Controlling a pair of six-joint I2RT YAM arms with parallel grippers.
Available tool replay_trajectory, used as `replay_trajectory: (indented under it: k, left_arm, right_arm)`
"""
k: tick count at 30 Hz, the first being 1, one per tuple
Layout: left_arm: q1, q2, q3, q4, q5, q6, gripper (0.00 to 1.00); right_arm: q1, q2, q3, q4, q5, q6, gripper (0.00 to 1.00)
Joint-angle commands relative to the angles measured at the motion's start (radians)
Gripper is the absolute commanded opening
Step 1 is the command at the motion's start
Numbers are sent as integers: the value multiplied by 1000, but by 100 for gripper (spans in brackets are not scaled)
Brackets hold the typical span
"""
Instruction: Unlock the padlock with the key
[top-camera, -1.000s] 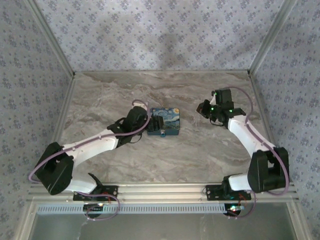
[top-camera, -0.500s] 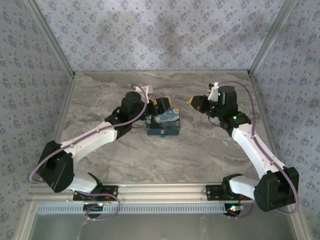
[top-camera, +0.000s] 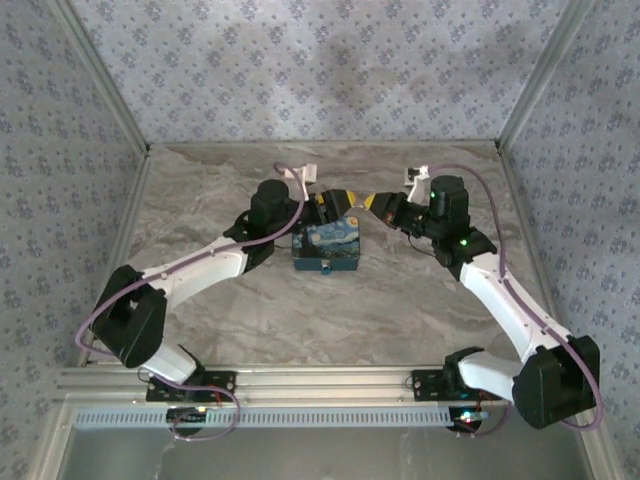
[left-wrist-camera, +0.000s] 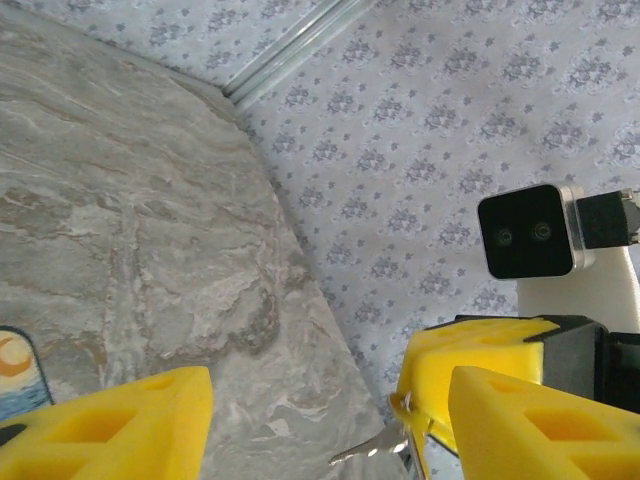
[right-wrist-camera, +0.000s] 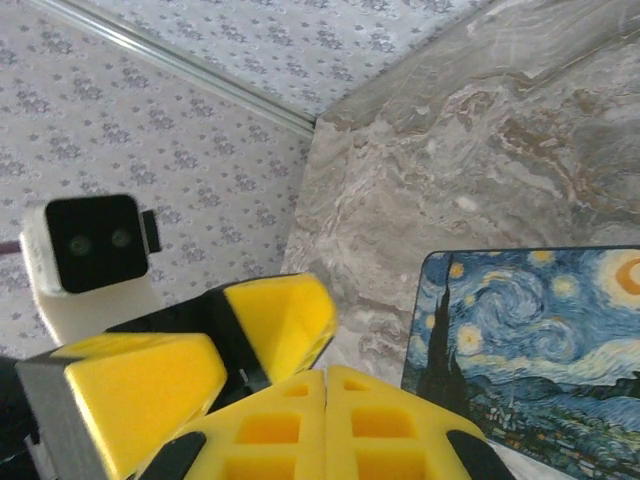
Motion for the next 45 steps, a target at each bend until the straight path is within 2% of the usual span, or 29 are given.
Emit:
replay_trajectory:
  k: [1, 9, 17, 19, 25, 27, 32, 35, 45]
  left_arm:
    - [-25, 16, 54, 57, 41, -26, 61]
    - [-35, 32, 74, 62, 53, -43, 42]
    - [-37, 51, 90, 57, 62, -49, 29]
    - [-38, 55, 91, 55, 60, -56, 32]
    - [-34, 50, 51, 113, 66, -64, 50]
    - [-27, 43, 20, 159, 79, -67, 60]
    - [-9, 39, -44, 294, 142, -79, 75]
    - [-8, 57, -43, 375, 194, -94, 79]
    - [-11, 118, -8, 554, 301, -157, 81]
  right_arm:
    - [11, -23, -2, 13, 39, -22, 0]
    - [22, -39, -10, 7, 83, -42, 0]
    - [27, -52, -15, 11, 89, -52, 0]
    - [26, -55, -16, 10, 89, -51, 0]
    - [11, -63, -13, 15, 65, -45, 0]
    - [-9, -56, -10, 20, 25, -31, 0]
    - [-46, -46, -4, 51, -83, 1, 0]
    - [-53, -45, -4, 85, -134, 30, 0]
    - [-53, -5, -12, 228, -240, 173, 0]
